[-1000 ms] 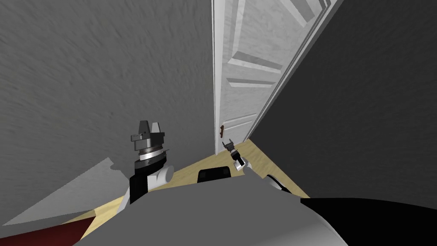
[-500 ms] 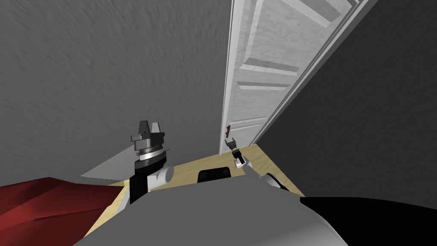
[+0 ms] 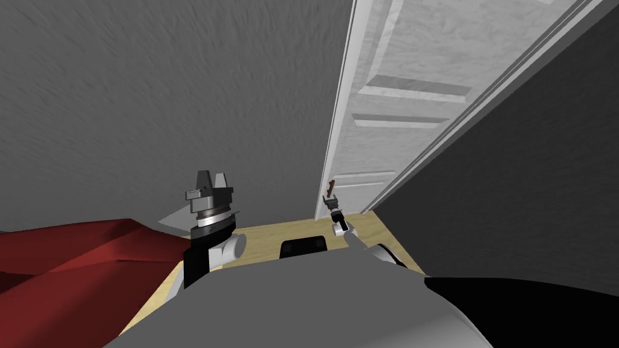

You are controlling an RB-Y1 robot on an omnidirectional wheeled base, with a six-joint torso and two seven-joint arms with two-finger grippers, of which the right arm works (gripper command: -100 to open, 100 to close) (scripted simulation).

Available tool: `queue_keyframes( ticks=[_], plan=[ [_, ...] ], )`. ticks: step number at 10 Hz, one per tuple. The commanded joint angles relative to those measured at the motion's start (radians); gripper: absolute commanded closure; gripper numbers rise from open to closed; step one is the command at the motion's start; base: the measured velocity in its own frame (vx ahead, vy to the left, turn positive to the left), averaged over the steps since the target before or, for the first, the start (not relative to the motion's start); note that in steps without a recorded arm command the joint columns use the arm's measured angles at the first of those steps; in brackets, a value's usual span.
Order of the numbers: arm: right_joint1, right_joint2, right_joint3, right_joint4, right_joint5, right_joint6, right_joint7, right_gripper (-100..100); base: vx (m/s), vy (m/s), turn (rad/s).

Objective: Pull the door open

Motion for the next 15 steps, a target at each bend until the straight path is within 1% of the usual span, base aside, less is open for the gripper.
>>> queue_keyframes(
  ticks=[1, 2, 3, 4, 6, 7, 8, 10, 12, 13, 14, 15],
  plan=[
    [-0.007, 0.004, -0.028, 0.021, -0.016, -0.008, 0.018, -100, 0.018, -0.042, 0.173],
    [-0.012, 0.007, -0.045, 0.031, -0.026, -0.009, 0.030, -100, 0.015, -0.041, 0.189],
    [-0.012, 0.007, -0.045, 0.031, -0.026, -0.009, 0.030, -100, 0.013, -0.030, 0.073],
    [-0.021, 0.013, -0.078, 0.049, -0.045, -0.011, 0.051, -100, 0.023, -0.042, 0.222],
    [-0.030, 0.018, -0.110, 0.066, -0.063, -0.013, 0.072, -100, 0.024, -0.077, 0.283],
    [-0.035, 0.021, -0.126, 0.075, -0.071, -0.014, 0.083, -100, 0.008, -0.088, 0.178],
    [-0.035, 0.021, -0.126, 0.075, -0.071, -0.014, 0.083, -100, 0.003, -0.056, 0.043],
    [-0.050, 0.030, -0.179, 0.104, -0.102, -0.018, 0.118, -100, 0.002, -0.093, 0.328],
    [-0.061, 0.037, -0.218, 0.125, -0.124, -0.020, 0.143, -100, -0.008, -0.140, 0.286],
    [-0.065, 0.039, -0.231, 0.132, -0.131, -0.021, 0.151, -100, -0.043, -0.121, 0.205],
    [-0.049, 0.049, -0.215, 0.109, -0.122, -0.007, 0.149, -100, -0.031, -0.045, 0.051],
    [-0.049, 0.049, -0.215, 0.109, -0.122, -0.007, 0.149, 100, -0.005, 0.015, -0.035]
  ],
)
